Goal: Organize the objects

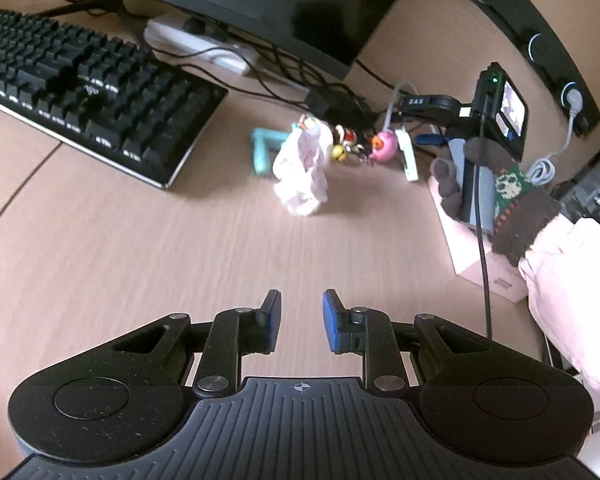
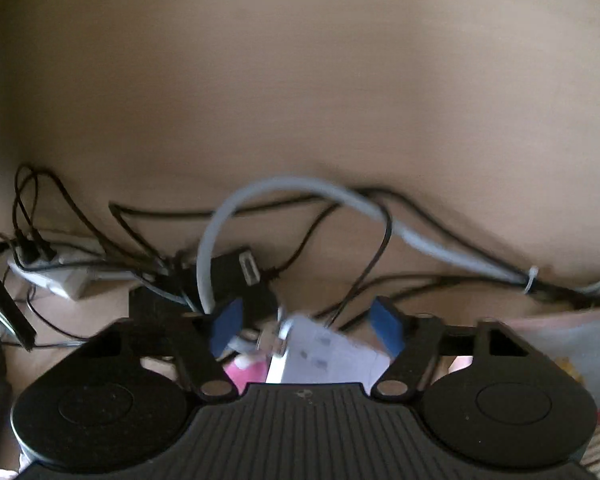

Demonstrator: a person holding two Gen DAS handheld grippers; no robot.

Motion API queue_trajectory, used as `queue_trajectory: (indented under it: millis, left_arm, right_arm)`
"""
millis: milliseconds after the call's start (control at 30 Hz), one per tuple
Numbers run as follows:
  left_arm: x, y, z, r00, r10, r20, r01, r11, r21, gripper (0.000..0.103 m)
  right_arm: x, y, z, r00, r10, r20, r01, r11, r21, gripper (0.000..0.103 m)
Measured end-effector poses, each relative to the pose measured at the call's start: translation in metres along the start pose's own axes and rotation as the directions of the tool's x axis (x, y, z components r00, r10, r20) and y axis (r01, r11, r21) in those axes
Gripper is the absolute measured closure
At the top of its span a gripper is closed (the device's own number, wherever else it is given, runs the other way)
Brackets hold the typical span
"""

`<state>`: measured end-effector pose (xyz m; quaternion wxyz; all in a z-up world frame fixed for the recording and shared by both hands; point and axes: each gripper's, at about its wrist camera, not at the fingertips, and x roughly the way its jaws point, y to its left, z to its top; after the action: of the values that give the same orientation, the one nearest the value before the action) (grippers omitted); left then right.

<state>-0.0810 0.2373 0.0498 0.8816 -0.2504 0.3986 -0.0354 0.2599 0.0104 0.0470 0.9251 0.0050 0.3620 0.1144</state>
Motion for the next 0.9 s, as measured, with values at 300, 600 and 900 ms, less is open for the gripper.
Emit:
queue_trajectory:
  millis: [300, 600, 900]
  left_arm:
    - [0.025, -0.009, -0.002, 0.999, -0.039, -0.037, 0.039, 0.999, 0.001, 0.078]
    - [0.048, -0.050, -0.005, 0.996, -0.027, -0.081, 0.036, 0.993, 0.109, 0.078]
    - [0.064, -0.107, -0.003, 0.992, 0.107, -0.063, -0.092, 0.975, 0.202, 0.078]
  right_arm:
    - [-0.067, 0.023, -0.069, 0.989, 0.143, -0.043, -0.147, 0.980, -0.136, 0.061]
    - [-0.169, 0.012, -0.154, 0.981, 0.146, -0.126, -0.175, 0.949, -0.262, 0.023]
    - [-0.209, -0.051, -0.200, 0.992, 0.015, -0.126, -0.043, 0.974, -0.220, 0.002]
